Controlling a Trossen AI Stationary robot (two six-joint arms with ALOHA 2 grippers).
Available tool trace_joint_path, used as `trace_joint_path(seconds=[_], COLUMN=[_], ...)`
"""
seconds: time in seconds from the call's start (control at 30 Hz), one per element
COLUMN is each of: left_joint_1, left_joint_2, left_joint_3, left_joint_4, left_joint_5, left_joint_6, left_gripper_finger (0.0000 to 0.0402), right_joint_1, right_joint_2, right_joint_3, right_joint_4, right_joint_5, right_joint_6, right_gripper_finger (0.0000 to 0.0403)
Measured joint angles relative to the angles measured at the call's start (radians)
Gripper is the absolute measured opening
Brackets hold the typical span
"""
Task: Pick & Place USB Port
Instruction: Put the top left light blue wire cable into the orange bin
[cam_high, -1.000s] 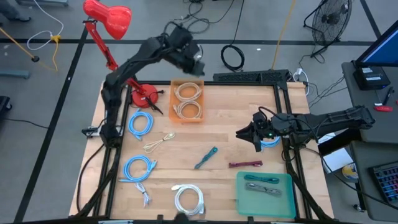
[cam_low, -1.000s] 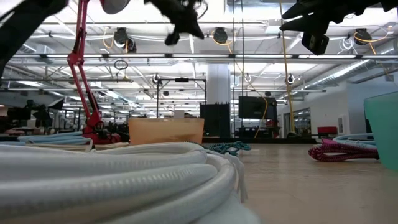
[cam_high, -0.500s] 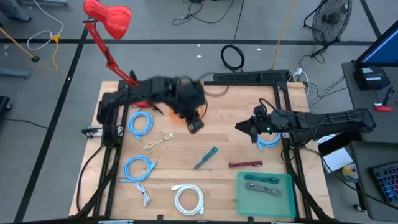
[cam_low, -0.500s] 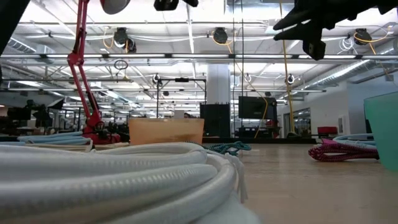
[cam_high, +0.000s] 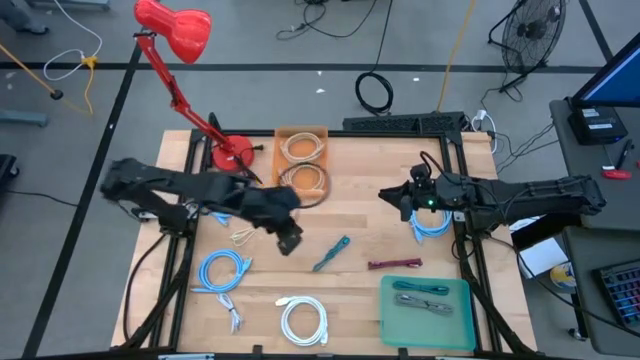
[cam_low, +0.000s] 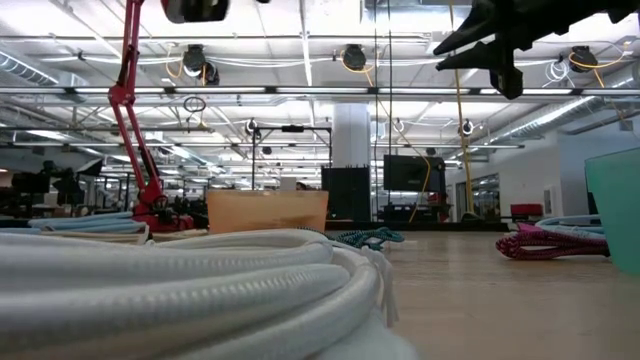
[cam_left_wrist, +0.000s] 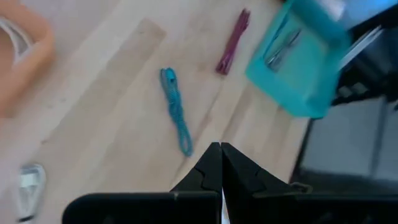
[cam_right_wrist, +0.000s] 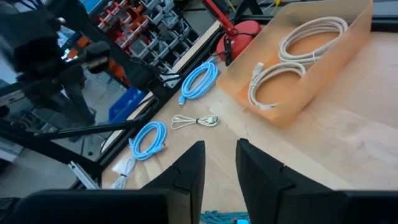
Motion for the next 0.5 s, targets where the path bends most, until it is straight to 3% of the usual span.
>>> trace_joint_path(seconds=[0.23, 0.37, 0.5], left_joint_1=[0.028, 0.08, 0.13], left_joint_2=[-0.293, -0.398, -0.467], left_joint_3=[-0.445, -0.633, -0.729], left_joint_4=[0.325, 0.473, 0.558], left_joint_5=[-0.127, -0.116, -0.088], left_joint_6=[-0.137, -0.204, -0.229], left_gripper_finger=[0.0, 0.0002, 0.0003], right_joint_1=[-0.005, -0.05, -0.086], right_joint_2=[0.0, 0.001, 0.04], right_joint_3=[0.0, 0.0, 0.064], right_joint_4=[0.084, 0.203, 0.215], right_joint_5=[-0.033, -0.147, -0.312], right_joint_6=[-0.084, -0.127, -0.139], right_gripper_finger=[0.0084, 0.0084, 0.0084])
